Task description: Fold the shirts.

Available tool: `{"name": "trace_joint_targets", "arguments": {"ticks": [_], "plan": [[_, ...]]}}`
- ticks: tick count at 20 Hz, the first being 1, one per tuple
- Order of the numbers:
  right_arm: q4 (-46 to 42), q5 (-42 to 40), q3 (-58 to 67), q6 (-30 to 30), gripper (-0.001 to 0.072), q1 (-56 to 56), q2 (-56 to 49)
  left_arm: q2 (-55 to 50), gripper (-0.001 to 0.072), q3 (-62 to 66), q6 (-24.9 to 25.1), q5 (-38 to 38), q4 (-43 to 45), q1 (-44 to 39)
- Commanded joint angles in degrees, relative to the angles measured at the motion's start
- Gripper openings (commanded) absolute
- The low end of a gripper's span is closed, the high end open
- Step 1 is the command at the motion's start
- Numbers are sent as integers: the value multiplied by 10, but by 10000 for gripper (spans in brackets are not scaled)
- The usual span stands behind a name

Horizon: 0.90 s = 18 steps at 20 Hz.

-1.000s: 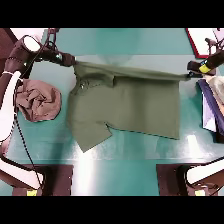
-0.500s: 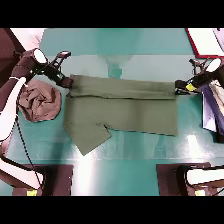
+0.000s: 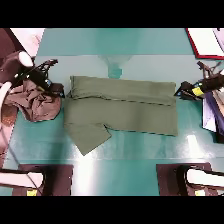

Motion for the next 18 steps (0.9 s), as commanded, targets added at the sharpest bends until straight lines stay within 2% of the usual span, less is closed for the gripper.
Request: {"name": "trace_joint_targets", "arguments": {"ticks": [1, 4, 7, 11, 17, 18], "plan": [[23, -12, -76, -19, 429, -22, 78, 156, 504, -200, -50, 47, -39, 14], [23, -38, -109, -24, 429, -21, 106, 254, 505, -362, -63, 73, -90, 14], [23, -36, -111, -24, 429, -19, 107, 283, 504, -450, -68, 96, -150, 14], [51, -31, -111, -32, 429, -19, 107, 283, 505, -498, -67, 157, -181, 14], [47, 2, -113, -32, 429, -34, 107, 283, 495, -506, -63, 234, -221, 14], [47, 15, -116, -32, 429, -44, 107, 283, 271, -506, -58, 230, -221, 14]]}}
